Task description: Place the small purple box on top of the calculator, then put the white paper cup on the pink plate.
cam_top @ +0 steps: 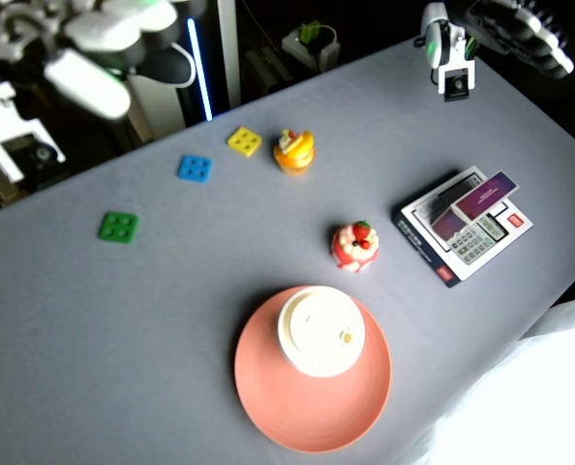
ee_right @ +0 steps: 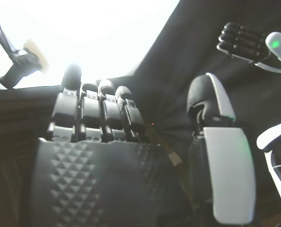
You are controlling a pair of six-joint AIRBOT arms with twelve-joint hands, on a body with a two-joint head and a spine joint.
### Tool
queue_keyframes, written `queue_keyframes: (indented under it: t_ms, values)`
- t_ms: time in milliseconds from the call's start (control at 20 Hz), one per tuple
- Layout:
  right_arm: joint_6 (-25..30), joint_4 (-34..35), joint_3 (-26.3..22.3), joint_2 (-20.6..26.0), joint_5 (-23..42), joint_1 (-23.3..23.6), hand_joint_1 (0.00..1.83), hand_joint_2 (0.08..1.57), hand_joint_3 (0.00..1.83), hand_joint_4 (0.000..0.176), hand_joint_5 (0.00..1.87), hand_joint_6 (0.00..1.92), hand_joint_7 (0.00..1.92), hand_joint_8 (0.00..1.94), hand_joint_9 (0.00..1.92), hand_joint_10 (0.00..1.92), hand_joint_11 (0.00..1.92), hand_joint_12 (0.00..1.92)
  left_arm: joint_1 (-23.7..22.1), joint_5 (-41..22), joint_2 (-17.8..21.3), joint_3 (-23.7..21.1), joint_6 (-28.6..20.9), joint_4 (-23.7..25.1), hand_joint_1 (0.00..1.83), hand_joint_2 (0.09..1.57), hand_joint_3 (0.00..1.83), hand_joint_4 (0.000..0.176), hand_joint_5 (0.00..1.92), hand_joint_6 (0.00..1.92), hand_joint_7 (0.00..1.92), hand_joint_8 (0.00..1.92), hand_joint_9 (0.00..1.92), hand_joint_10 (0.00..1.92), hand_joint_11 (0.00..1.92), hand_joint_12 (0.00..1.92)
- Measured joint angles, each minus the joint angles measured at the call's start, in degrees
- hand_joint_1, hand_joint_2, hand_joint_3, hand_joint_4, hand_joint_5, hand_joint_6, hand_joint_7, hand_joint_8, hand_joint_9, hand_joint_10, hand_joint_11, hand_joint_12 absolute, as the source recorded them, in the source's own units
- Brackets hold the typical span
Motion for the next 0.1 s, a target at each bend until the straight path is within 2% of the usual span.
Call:
queue_keyframes:
  t_ms: [50, 100]
  values:
    - [0.0, 0.0, 0.0, 0.0, 0.0, 0.0, 0.31, 1.29, 0.01, 0.004, 0.00, 0.00, 0.00, 0.00, 0.02, 0.01, 0.00, 0.64, 0.1, -1.0, 0.0, -0.1, 0.0, 0.0, 0.53, 1.47, 0.01, 0.074, 0.00, 0.00, 0.00, 0.00, 0.00, 0.00, 0.00, 0.00]
    - [0.0, -0.4, -0.1, 0.1, 0.0, 0.0, 0.27, 1.32, 0.01, 0.000, 0.05, 0.03, 0.10, 0.03, 0.15, 0.07, 0.00, 1.00, 0.4, -2.3, 0.0, -0.7, 0.0, -0.4, 0.70, 1.50, 0.01, 0.049, 0.00, 0.00, 0.00, 0.00, 0.00, 0.00, 0.00, 0.00]
